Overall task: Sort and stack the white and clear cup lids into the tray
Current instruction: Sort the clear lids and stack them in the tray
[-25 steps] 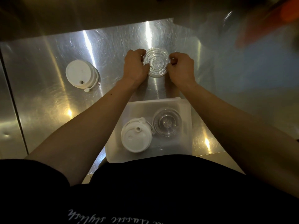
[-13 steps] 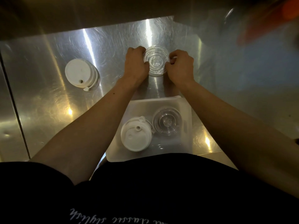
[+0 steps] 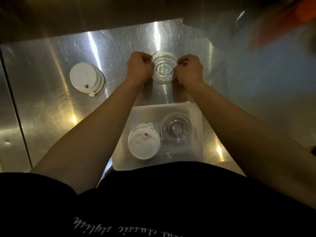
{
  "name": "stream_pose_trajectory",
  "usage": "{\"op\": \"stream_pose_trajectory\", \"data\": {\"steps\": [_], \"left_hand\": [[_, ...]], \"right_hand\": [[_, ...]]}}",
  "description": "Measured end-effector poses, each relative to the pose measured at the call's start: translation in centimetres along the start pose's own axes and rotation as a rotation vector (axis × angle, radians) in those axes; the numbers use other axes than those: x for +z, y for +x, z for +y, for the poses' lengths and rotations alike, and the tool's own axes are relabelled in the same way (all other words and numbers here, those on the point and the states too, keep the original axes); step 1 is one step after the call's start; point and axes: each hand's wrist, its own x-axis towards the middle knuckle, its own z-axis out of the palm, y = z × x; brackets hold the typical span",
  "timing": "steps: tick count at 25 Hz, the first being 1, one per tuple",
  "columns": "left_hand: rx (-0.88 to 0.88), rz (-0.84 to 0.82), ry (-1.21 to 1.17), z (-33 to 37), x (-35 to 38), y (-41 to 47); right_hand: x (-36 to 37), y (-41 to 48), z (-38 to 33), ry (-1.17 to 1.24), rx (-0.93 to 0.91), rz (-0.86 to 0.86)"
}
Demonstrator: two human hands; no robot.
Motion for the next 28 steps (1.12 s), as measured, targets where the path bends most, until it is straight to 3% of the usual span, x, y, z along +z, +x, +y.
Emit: {"op": "stream_pose_trajectory", "data": {"steps": [10, 28], "left_hand": [[-0.033, -0.06, -0.179, 0.7, -2.0, -1.8], [0.183, -0.011, -0.372, 0.7, -2.5, -11.4]], "right_hand": [[-1.5, -1.2, 0.2, 0.277, 0.094, -0.063], [-6.4, -8.3, 1.6, 0.481, -0.118, -0.055]]}}
